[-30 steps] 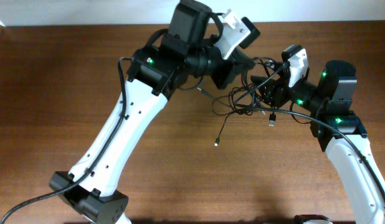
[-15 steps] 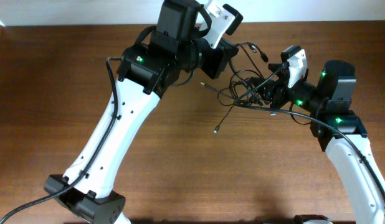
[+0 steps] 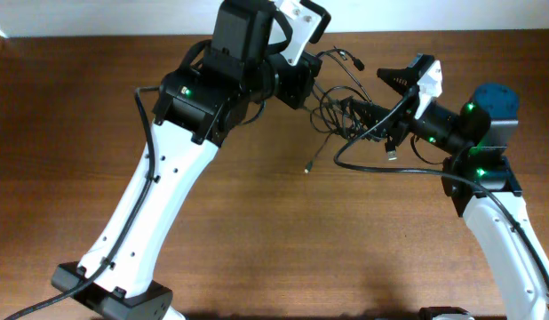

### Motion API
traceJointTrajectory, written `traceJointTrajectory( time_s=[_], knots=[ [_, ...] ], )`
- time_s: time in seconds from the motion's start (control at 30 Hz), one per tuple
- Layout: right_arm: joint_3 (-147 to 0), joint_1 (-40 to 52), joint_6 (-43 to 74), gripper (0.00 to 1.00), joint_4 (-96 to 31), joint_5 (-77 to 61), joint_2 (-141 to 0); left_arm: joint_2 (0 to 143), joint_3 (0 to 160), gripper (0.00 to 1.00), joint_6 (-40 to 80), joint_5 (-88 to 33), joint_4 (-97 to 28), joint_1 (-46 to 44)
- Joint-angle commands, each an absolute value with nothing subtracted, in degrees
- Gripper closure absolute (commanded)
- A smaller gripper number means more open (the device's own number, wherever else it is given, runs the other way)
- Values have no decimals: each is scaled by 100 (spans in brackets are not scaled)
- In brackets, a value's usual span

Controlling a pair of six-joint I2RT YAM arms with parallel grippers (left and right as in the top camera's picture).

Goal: Untangle cables

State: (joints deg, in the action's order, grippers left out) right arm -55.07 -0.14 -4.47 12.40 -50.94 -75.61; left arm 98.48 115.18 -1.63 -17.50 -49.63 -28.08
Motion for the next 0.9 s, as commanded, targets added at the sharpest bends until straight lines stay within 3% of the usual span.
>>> traceJointTrajectory(
  time_s=[0.0,0.37,0.63,0.7,0.87],
  knots=[
    [-5465,-78,-99,20,1575,-5507,-7570,9662,11640,100,-148,-1741,-4915,-2624],
    [-5465,-75,541,21,2842,-5502,-7570,9664,11629,100,-148,-1874,-5054,-2794],
    [-5465,-82,499,21,2888,-4971,-7570,9664,11629,100,-375,-1664,-5070,-3017],
    [-5465,-84,495,28,2471,-4969,-7570,9664,11629,100,-526,-1625,-5068,-3017],
    [-5465,-231,473,58,1463,-4886,-7570,9662,11629,100,-1354,-1621,-5120,-3017]
  ],
)
